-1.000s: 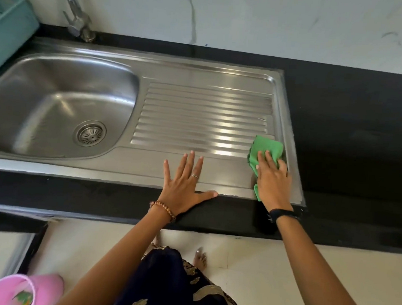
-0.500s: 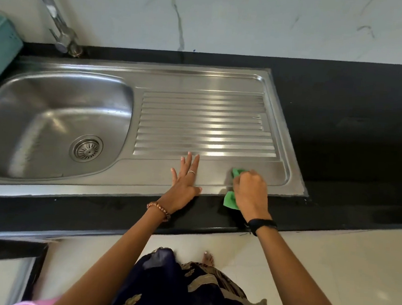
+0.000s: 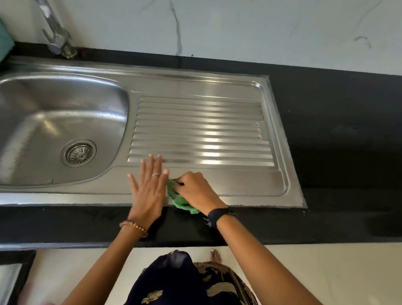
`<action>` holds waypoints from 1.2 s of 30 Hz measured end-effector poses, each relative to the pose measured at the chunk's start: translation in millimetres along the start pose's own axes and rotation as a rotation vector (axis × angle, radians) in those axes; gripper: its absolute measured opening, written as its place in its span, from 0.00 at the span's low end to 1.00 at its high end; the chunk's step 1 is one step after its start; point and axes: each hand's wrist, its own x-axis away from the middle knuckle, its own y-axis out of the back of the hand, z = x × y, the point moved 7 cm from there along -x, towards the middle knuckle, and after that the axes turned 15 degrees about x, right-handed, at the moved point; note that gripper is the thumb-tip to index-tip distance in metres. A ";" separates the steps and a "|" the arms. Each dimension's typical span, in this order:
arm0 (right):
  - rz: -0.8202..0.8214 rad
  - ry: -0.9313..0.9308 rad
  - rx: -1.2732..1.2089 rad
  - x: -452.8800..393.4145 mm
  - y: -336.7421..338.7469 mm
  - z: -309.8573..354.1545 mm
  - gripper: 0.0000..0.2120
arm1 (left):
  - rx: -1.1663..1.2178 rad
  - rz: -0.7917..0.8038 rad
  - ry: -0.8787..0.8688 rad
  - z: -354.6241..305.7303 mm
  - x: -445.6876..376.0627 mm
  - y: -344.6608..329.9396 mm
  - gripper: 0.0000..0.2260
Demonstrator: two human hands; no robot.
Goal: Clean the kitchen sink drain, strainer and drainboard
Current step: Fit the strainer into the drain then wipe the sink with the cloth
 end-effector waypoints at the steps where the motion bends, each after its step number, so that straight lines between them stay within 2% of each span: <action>1: 0.032 0.041 -0.009 -3.2 -0.9 3.1 0.18 | -0.115 -0.037 0.045 12.3 3.1 12.4 0.22; 3: 0.099 0.127 -0.028 -10.2 -1.2 16.0 0.23 | -0.278 -0.124 0.157 34.4 13.8 40.3 0.23; 6: 0.168 0.237 -0.015 -24.1 -10.2 46.5 0.25 | -0.377 -0.214 0.261 54.6 30.5 72.2 0.23; 10: 0.185 0.297 0.020 -43.4 -37.0 97.4 0.24 | -0.403 -0.227 0.271 63.3 42.3 83.4 0.22; 13: 0.234 0.288 -0.062 -54.3 -50.9 124.4 0.20 | -0.431 -0.223 0.288 66.2 42.3 87.0 0.23; 14: 0.254 0.251 -0.174 -56.2 -51.1 124.5 0.16 | -0.398 -0.232 0.297 66.1 42.4 89.7 0.24; 16: 0.337 0.146 -0.615 -56.2 -48.4 113.4 0.12 | -0.305 -0.256 0.284 63.9 43.1 97.7 0.25; 19: 0.439 -0.077 -1.345 -55.6 -41.3 69.6 0.21 | -0.241 -0.239 0.214 54.9 39.2 96.9 0.28; 20: 0.399 -0.134 -1.524 -55.0 -33.9 48.8 0.21 | -0.237 -0.209 0.180 49.2 31.8 89.8 0.29; 23: 0.229 -0.179 -1.886 -44.2 -0.4 -8.2 0.10 | -0.260 -0.067 0.101 23.8 -2.6 45.6 0.31; 24: 0.198 -0.170 -1.986 -39.2 11.1 -22.4 0.11 | -0.285 -0.021 0.076 13.2 -14.2 26.8 0.31; 26: 0.146 -0.100 -2.094 -32.6 38.3 -59.1 0.22 | -0.306 0.076 0.006 -14.4 -39.6 -20.1 0.31; 28: 0.087 -0.054 -2.071 -29.7 70.0 -94.7 0.31 | -0.328 0.158 -0.072 -44.1 -66.4 -68.2 0.31; 29: 0.057 -0.052 -2.021 -29.4 84.6 -110.2 0.30 | -0.349 0.191 -0.098 -56.9 -78.7 -88.9 0.32; 32: -0.093 -0.120 -1.766 -44.4 134.4 -162.1 0.09 | -0.388 0.247 -0.151 -94.2 -122.1 -146.9 0.34; 33: -0.152 -0.144 -1.602 -52.7 153.5 -178.5 0.08 | -0.391 0.261 -0.166 -103.8 -135.6 -163.4 0.34; 36: -0.316 -0.195 -0.945 -81.2 216.2 -209.3 0.14 | -0.402 0.318 -0.158 -117.0 -167.3 -200.2 0.39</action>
